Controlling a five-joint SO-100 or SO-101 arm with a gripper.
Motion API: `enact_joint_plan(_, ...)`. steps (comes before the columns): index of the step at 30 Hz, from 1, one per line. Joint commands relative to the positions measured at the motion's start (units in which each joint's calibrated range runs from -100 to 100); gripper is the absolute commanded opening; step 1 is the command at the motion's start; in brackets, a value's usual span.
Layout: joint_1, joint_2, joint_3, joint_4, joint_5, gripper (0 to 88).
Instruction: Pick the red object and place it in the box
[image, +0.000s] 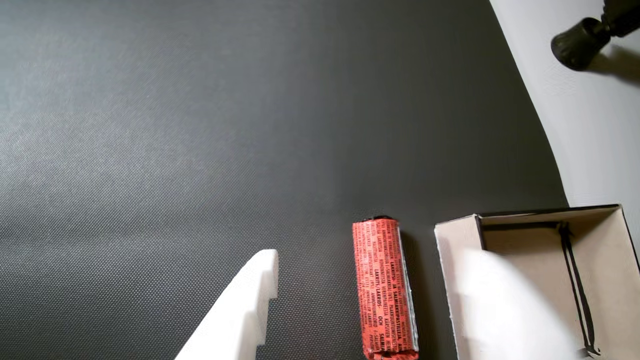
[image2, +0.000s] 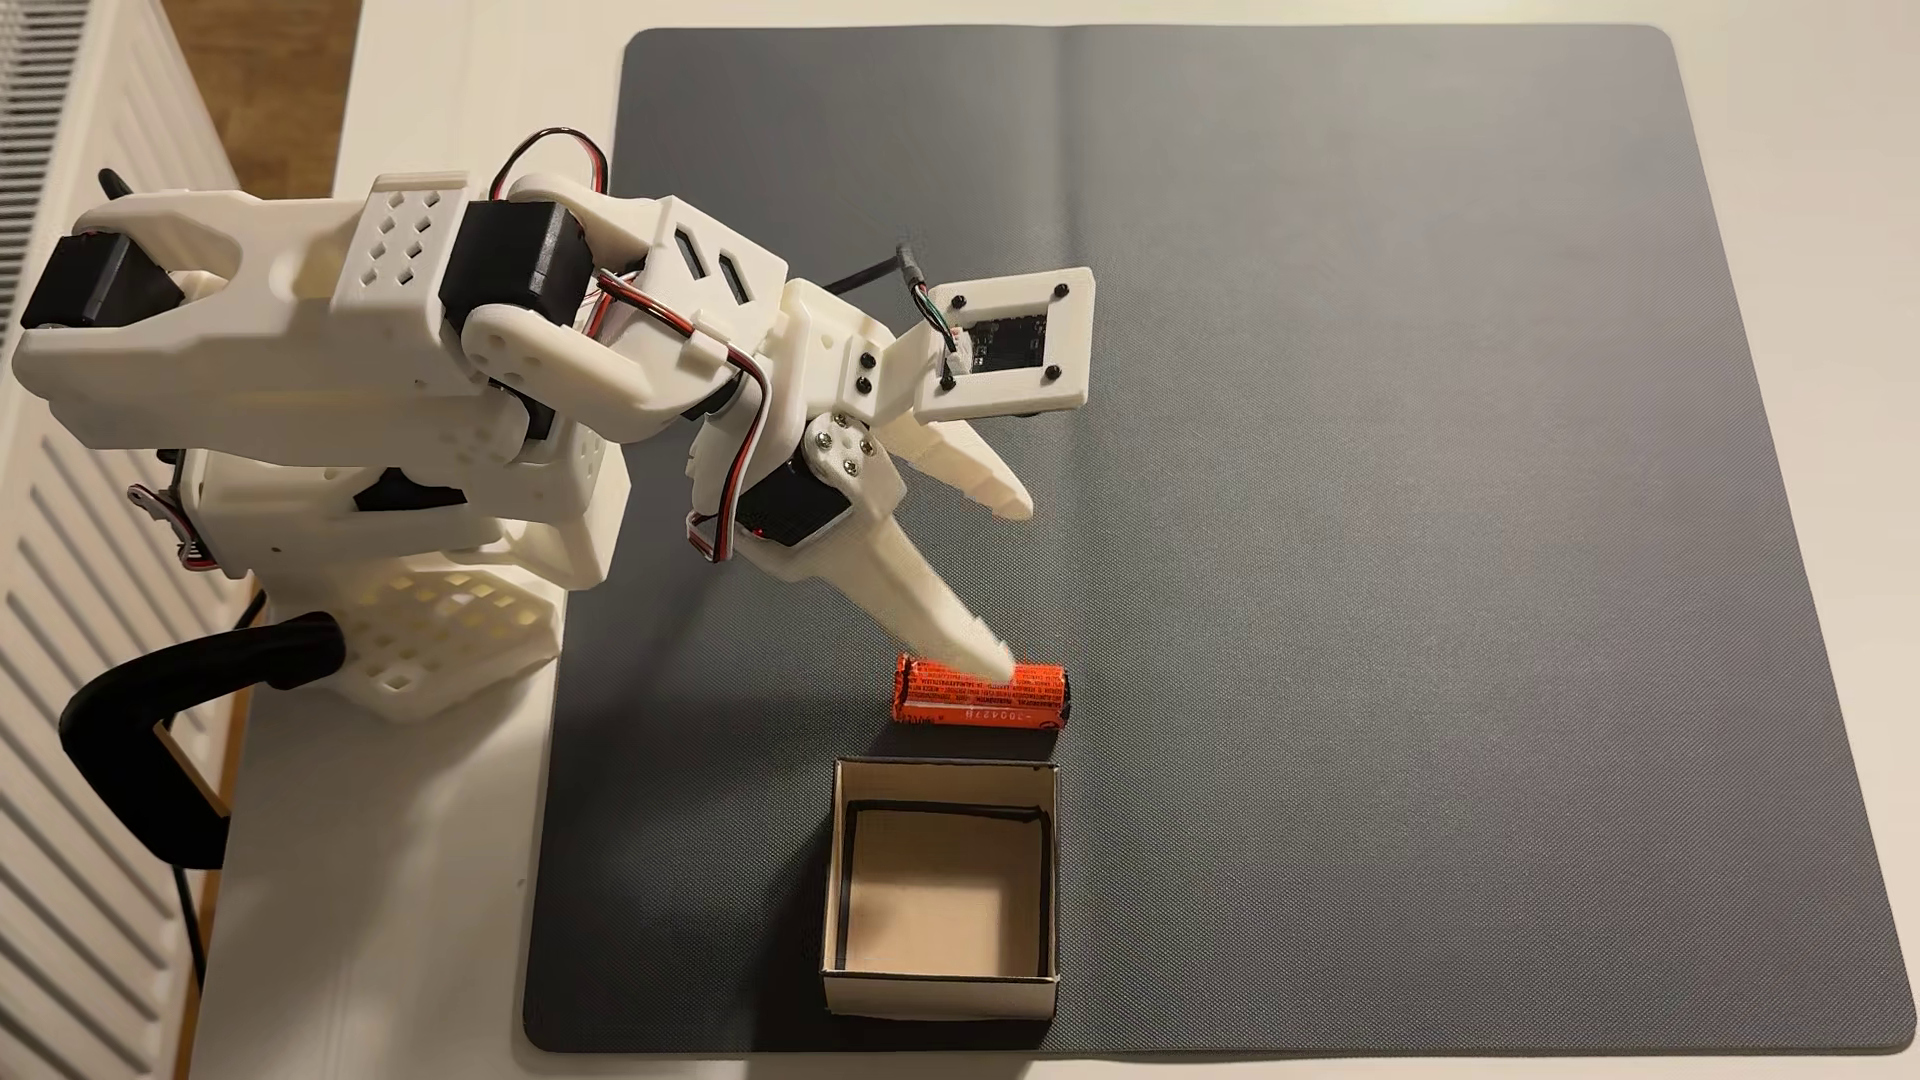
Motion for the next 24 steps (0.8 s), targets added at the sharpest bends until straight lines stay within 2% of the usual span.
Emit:
enact_joint_plan(1,1.11,-0.10,0.73,-0.52,0.10,19.5)
enact_joint_plan(8,3.56,6.36,0.91,-2.62,0.10,19.7)
enact_joint_plan(15,5.12,16.99,0.91,-13.89,0.10,19.8)
enact_joint_plan(24,5.86,25.32,0.91,-21.50,0.10,19.8)
